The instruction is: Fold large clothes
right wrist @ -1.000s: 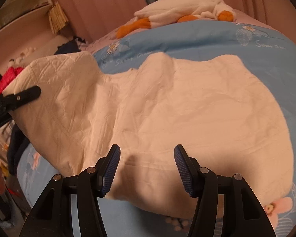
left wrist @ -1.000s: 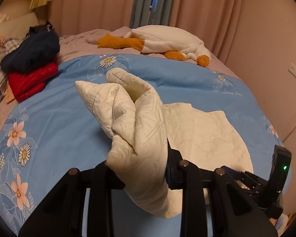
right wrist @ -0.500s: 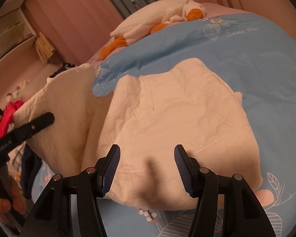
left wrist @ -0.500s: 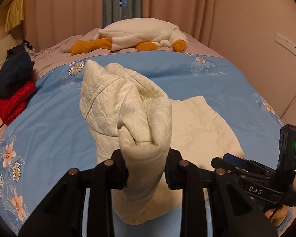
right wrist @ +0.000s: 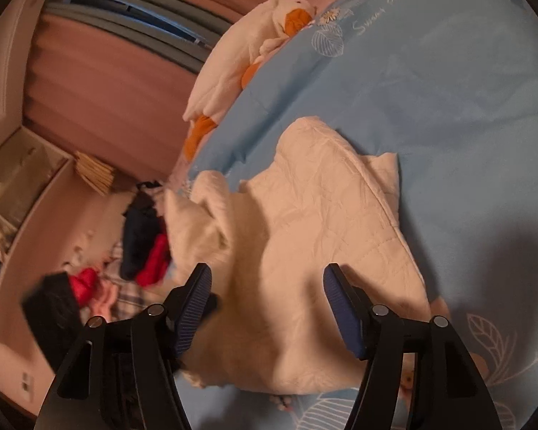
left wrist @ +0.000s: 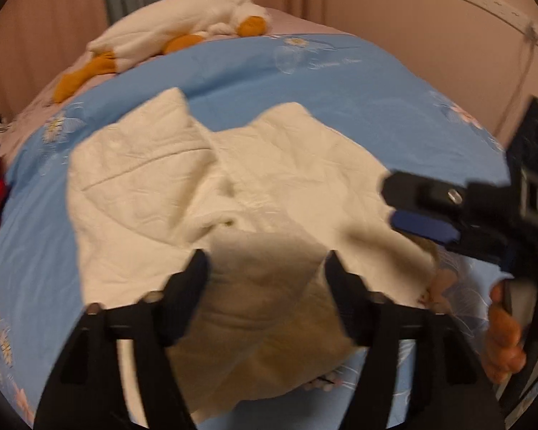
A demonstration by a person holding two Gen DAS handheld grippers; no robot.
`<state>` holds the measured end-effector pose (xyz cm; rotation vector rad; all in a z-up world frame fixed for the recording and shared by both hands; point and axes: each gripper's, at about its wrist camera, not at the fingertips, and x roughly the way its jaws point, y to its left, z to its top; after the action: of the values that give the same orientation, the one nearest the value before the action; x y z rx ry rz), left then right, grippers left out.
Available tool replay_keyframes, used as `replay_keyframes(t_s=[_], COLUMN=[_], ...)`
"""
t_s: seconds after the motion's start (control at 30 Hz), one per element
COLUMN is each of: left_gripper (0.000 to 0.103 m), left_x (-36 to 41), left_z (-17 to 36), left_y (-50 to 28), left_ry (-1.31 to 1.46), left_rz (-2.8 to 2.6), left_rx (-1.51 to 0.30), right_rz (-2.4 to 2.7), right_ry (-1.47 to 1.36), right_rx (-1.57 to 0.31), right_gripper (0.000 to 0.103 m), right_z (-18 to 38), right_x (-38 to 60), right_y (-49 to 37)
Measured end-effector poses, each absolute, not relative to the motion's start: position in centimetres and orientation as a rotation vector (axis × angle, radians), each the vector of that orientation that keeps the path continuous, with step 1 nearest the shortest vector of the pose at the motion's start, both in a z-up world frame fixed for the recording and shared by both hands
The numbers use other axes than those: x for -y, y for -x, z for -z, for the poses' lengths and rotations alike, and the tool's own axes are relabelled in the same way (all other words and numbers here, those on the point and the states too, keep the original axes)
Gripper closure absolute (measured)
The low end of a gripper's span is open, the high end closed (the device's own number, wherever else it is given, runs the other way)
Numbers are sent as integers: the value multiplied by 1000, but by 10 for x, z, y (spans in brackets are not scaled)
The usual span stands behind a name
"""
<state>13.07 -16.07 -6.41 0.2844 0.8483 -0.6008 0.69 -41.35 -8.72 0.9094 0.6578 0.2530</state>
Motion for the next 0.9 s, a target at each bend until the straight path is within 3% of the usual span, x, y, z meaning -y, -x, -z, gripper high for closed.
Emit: replay_keyframes(t_s=[0.07,0.17,0.4,0.7,0.8,0.83,0.9], left_gripper=[15,8,8,8,8,8,8], left_x=[154,133,91,107,108,106,97], left_z=[61,56,57,46,45,44,39], left_y=[-129,-136,-154,-142,-149,-150,-148], left_ry=[-254,-102,294,187,184,189,225], left_rz=[656,769,914,908,917,920,940], left_rx=[-833,-867,-962,-945,-946,-950,-964], right_rz=[-291,-323,-496,-587,-603,-608,-596], right_ry=[-917,-921,-912,-732,-691,-664,-583], right_rx=[-687,-724,-821,-956,-976,-963,-895], right_gripper=[30,29,19,20,50,69,80], right_z=[90,93,80,78,82,80,67], right_x=[411,407,390,330,319,317,312], right_y=[-16,-28,-70,-125,-134,-132,-121])
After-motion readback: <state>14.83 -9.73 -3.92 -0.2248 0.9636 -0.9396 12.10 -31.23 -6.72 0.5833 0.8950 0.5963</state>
